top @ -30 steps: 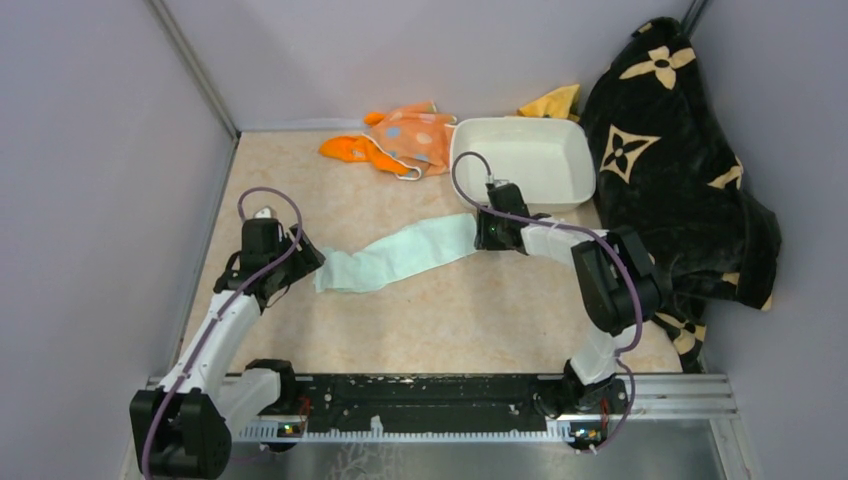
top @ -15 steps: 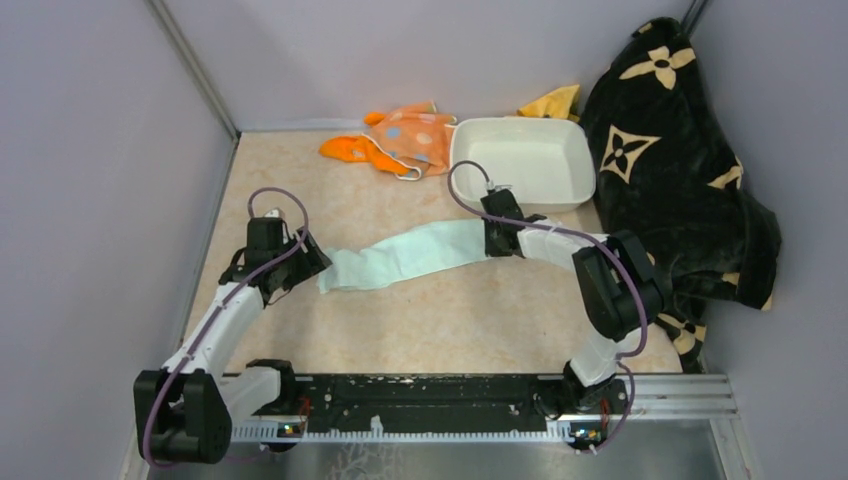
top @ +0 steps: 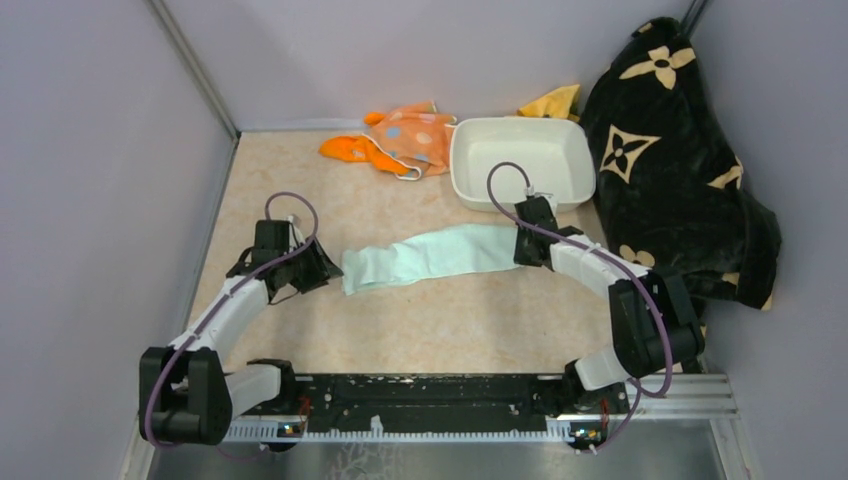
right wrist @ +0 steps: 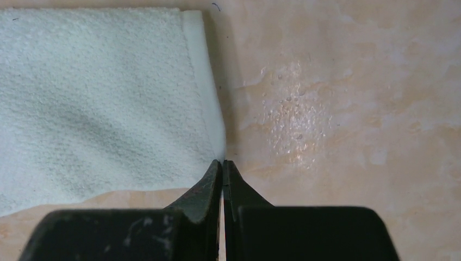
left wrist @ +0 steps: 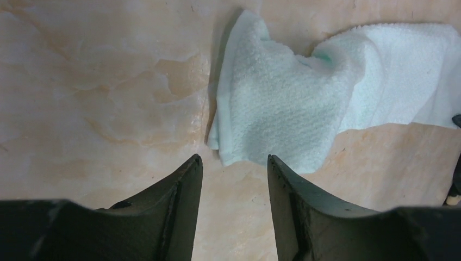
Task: Roll the towels
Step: Flatten out the towel at the center of the board.
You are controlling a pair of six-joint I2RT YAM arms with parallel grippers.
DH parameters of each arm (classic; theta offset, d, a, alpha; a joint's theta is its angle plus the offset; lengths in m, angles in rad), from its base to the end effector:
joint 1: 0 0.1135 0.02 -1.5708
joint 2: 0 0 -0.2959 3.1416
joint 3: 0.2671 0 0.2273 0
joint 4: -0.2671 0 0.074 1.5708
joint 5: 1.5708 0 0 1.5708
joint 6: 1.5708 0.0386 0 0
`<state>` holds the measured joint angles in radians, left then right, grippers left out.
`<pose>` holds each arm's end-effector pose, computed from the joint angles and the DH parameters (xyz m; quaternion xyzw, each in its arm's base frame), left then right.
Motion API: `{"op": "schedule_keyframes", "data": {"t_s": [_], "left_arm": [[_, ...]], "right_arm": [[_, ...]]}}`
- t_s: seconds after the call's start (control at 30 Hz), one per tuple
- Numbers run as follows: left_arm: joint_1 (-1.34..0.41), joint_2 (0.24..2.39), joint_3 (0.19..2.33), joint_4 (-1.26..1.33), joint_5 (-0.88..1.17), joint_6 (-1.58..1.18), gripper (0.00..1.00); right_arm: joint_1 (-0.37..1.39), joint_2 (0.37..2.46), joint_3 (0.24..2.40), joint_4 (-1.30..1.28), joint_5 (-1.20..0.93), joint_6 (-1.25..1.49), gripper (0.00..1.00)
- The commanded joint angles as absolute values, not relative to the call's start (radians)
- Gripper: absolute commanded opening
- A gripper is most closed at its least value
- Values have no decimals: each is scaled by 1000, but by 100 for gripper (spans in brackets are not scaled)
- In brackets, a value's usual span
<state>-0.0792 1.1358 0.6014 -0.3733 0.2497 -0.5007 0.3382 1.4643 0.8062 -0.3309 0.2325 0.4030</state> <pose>0.1818 -0.0240 0.2340 -0.1566 0.9259 -0.2052 0.2758 0.2482 0.0779 0.2279 0.0641 0.9499 -0.0004 0.3058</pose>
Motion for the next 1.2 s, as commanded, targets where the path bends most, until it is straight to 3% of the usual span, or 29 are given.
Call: {"op": "schedule_keyframes", "data": {"t_s": [0.0,0.13,0.33,0.73,0.87,1.07,1.17], "left_arm": [[-107,1129,548,-329,321,-536,51],[-164,1151,537,-312,293,-565,45],[-223,1179,520,-277,174,-588,46],[-280,1279,487,-206,123,-612,44],[-296,1297,492,-202,110,-616,33],[-296,1207,556,-303,36,-591,0],[-289,1138,662,-380,-28,-559,0]], "right_arm": [[342,1410,776,-312,220,426,0],[342,1393,757,-298,197,429,0],[342,1387,746,-286,177,426,0],[342,1379,727,-272,152,426,0],[342,1374,727,-275,155,424,0],[341,1349,757,-318,198,404,0],[331,1323,802,-361,231,386,0]]}}
